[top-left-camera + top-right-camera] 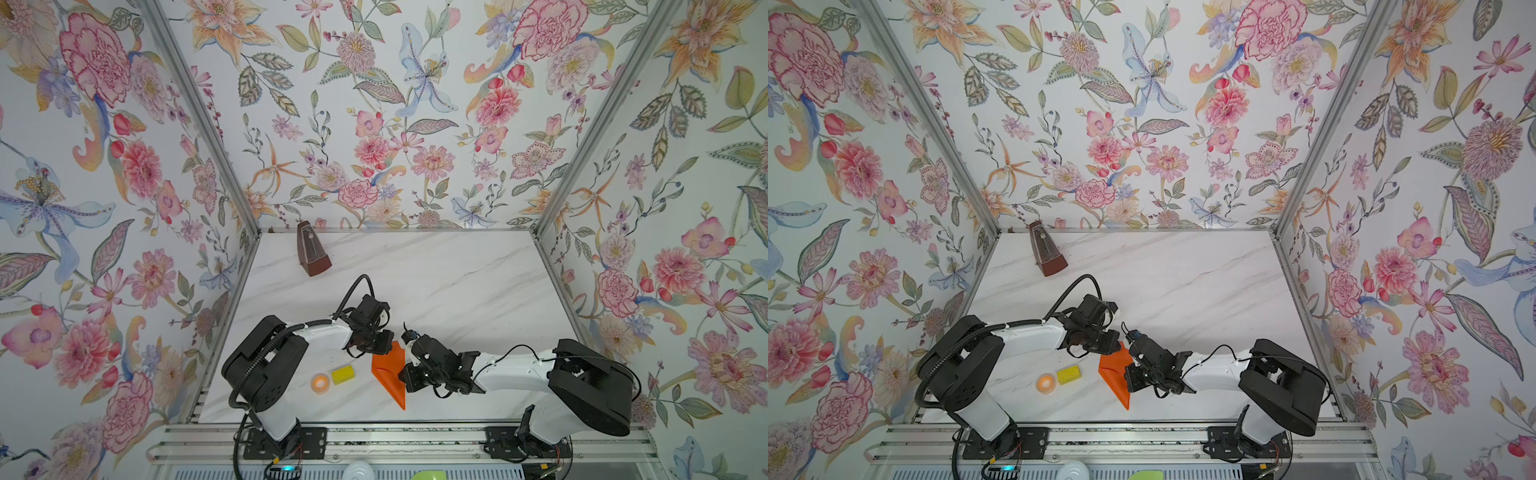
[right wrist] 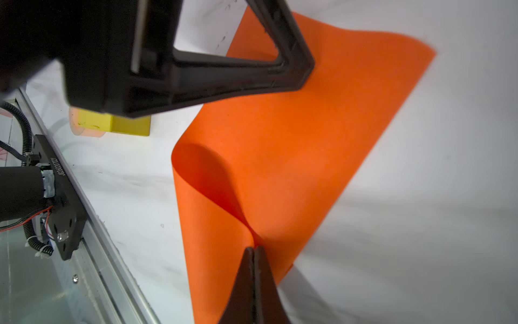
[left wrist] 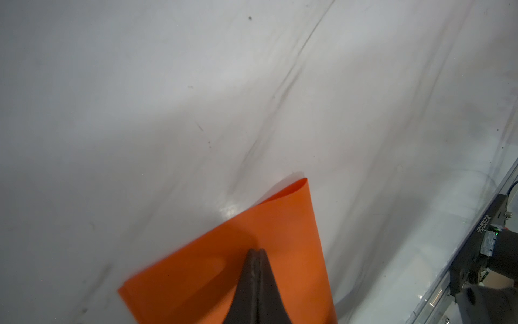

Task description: Fold a paper plane with a square sheet of paper (fold left side to right side)

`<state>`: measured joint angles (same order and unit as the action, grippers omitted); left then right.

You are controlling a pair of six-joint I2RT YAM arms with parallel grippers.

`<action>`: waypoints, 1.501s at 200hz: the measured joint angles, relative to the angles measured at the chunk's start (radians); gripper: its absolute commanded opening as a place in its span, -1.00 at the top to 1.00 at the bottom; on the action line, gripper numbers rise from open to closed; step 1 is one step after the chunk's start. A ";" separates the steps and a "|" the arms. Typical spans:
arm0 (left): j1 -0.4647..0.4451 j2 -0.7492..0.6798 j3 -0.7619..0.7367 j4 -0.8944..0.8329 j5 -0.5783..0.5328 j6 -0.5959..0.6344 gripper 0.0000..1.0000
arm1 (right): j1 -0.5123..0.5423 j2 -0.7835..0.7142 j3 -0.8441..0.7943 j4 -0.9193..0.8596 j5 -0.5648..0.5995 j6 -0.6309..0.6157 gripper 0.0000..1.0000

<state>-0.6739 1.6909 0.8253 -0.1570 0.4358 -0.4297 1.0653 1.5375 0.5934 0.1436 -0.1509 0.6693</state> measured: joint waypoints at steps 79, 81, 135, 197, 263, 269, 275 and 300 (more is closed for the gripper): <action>0.000 0.000 0.000 0.000 0.000 0.006 0.96 | 0.000 0.017 0.000 0.008 0.001 -0.003 1.00; 0.000 0.000 0.000 0.000 0.000 0.007 0.96 | 0.000 0.017 0.000 0.008 0.000 -0.003 1.00; 0.000 0.000 0.000 0.000 -0.002 0.007 0.96 | 0.000 0.028 0.000 0.027 -0.005 -0.002 1.00; 0.000 -0.102 0.023 -0.106 -0.077 0.011 0.87 | -0.005 0.036 0.000 0.043 -0.011 0.028 1.00; -0.066 -0.244 -0.027 -0.087 -0.070 -0.051 0.88 | -0.069 0.039 -0.006 0.061 -0.026 0.089 1.00; -0.079 -0.242 -0.037 -0.085 -0.068 -0.060 0.88 | -0.073 0.039 -0.006 0.061 -0.026 0.094 1.00; -0.093 -0.240 -0.046 -0.085 -0.066 -0.067 0.89 | -0.077 0.039 -0.007 0.061 -0.028 0.097 1.00; -0.142 -0.217 -0.053 -0.085 -0.060 -0.094 0.91 | -0.089 0.039 -0.014 0.072 -0.038 0.111 1.00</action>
<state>-0.8158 1.4734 0.7719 -0.2417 0.3763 -0.5240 0.9764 1.5768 0.5797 0.2153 -0.1886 0.7799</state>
